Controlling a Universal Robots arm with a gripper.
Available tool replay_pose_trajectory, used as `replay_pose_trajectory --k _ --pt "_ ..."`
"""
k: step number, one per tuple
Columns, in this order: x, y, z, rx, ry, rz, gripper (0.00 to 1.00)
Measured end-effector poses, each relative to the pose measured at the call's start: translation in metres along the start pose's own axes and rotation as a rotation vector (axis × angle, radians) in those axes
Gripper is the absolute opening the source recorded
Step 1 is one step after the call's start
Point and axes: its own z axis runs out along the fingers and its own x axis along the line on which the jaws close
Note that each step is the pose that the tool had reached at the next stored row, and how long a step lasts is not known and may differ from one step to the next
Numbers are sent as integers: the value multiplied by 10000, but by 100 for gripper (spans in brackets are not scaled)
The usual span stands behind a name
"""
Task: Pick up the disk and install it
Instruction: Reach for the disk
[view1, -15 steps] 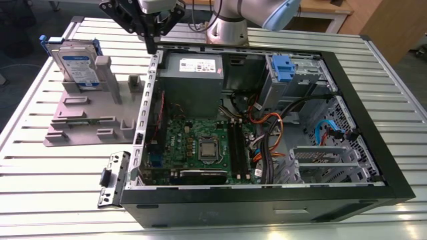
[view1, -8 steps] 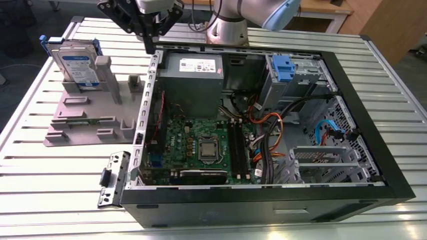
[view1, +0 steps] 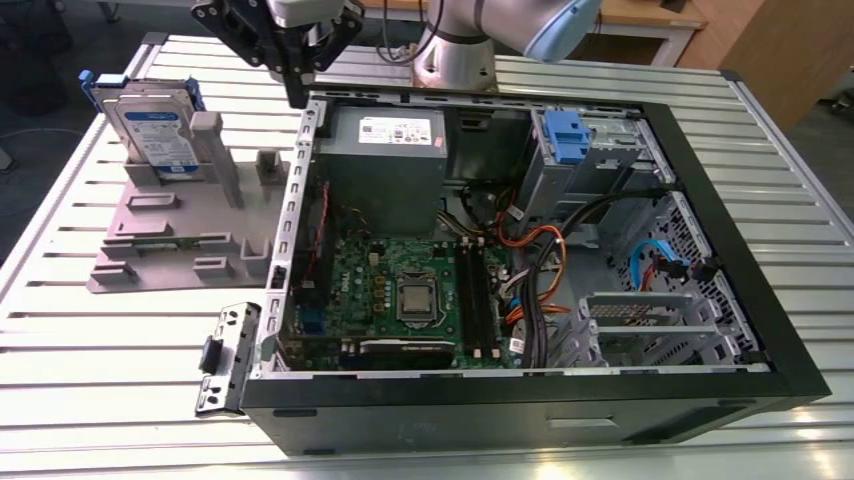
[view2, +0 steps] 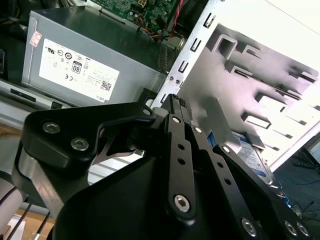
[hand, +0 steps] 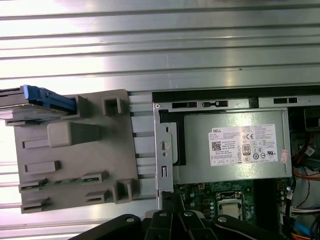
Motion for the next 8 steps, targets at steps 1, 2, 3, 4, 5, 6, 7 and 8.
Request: replay_pose_trajectory --k 1,2,3,4,5,6,7,8 --pt "3 0 0 0 0 0 10" --pt "6 0 0 0 0 0 10" --pt "10 -1 0 0 0 0 10" --pt "14 -1 0 0 0 0 10" --pt "17 -1 0 0 0 0 10" --pt "20 -2 0 0 0 0 10" --pt "25 -2 0 0 0 0 10" --pt "28 -2 0 0 0 0 10"
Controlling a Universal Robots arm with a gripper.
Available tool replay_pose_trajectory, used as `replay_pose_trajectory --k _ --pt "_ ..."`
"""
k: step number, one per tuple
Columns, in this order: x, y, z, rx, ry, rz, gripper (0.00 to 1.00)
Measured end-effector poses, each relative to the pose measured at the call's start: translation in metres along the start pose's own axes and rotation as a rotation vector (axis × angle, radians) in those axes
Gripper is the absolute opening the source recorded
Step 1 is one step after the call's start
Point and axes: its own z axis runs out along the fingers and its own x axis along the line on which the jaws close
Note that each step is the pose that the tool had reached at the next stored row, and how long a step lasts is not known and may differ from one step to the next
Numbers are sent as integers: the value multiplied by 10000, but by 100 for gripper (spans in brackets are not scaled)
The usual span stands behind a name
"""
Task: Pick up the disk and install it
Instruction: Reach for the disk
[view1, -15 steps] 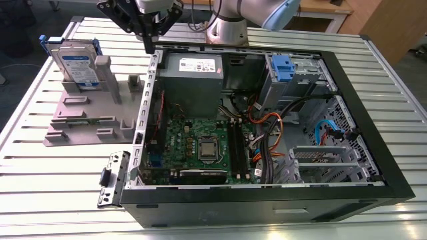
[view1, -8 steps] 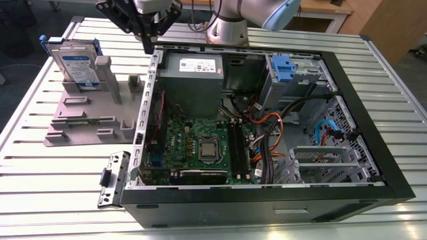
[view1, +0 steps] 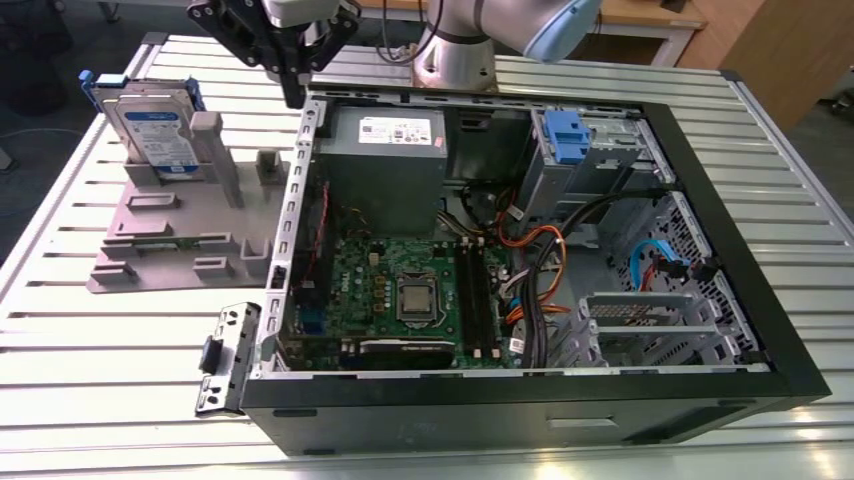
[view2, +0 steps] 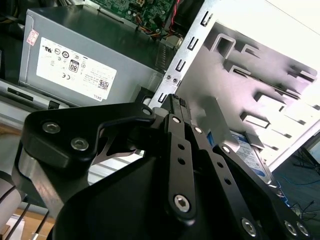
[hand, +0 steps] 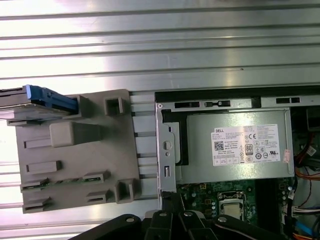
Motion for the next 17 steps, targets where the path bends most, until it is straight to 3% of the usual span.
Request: replay_pose_trajectory --k 17 --pt "61 -4 1 -1 0 0 10"
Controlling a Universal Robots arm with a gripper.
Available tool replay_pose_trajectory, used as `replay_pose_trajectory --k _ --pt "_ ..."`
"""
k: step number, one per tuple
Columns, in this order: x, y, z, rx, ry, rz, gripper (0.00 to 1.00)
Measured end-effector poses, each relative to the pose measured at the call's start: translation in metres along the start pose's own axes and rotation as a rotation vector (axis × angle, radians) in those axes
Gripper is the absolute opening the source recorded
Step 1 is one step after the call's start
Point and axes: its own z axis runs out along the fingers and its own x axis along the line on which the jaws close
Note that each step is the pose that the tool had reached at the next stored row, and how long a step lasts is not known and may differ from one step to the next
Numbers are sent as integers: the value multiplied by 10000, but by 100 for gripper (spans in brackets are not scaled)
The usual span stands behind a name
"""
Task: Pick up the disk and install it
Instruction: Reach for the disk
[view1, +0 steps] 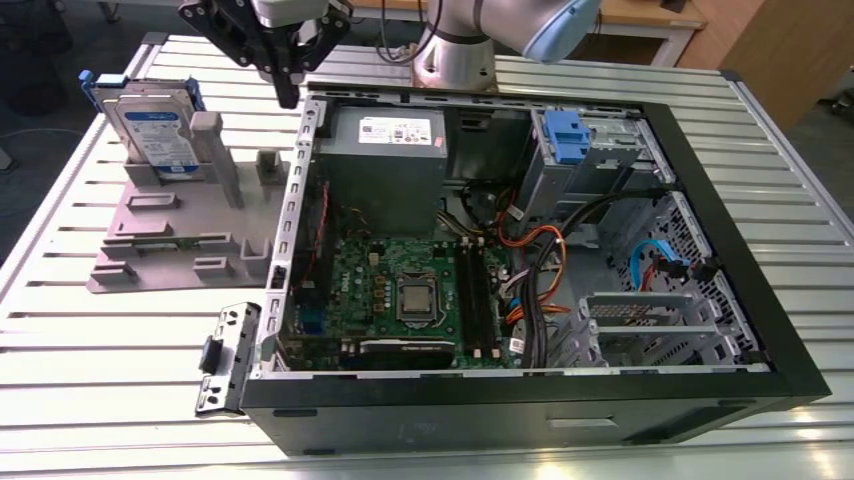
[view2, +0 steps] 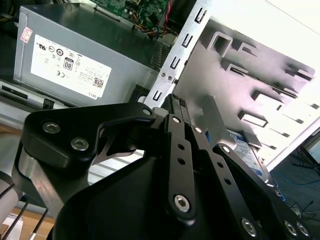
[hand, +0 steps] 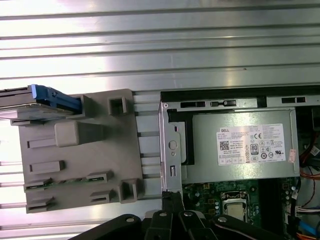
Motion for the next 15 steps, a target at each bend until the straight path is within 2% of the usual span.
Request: replay_pose_trajectory --k 15 --pt "53 -4 1 0 0 -1 10"
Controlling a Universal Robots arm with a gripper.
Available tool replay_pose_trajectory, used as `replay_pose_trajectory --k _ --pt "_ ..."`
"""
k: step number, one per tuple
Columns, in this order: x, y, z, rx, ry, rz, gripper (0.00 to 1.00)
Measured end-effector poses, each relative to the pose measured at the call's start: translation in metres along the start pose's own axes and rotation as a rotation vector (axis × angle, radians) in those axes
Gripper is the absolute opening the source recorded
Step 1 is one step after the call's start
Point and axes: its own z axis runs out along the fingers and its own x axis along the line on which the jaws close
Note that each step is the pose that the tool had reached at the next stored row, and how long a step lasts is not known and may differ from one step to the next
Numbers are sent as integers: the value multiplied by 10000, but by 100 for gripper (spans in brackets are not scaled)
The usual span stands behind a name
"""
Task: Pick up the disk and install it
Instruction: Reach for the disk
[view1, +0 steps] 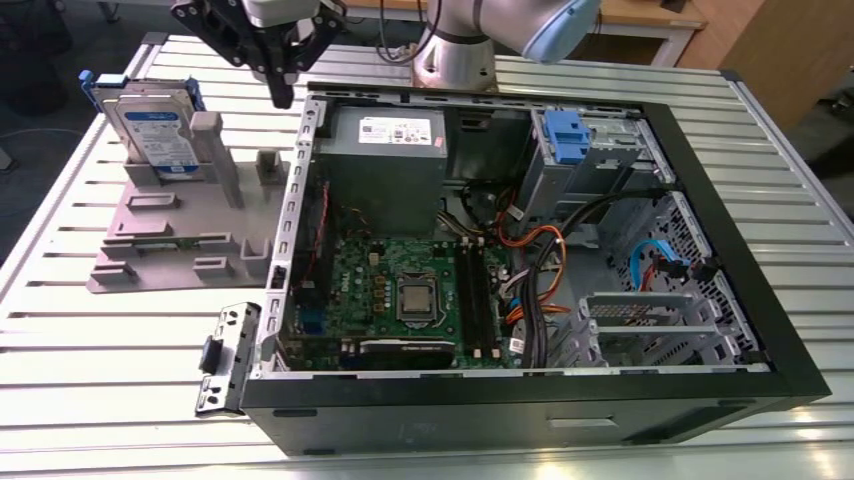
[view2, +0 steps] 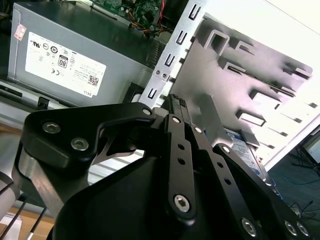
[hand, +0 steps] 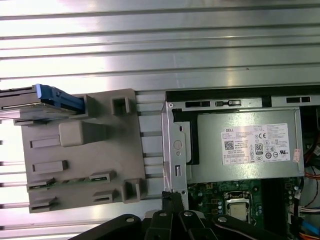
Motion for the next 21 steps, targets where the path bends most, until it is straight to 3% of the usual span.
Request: replay_pose_trajectory --k 21 --pt "68 -5 2 0 0 1 10"
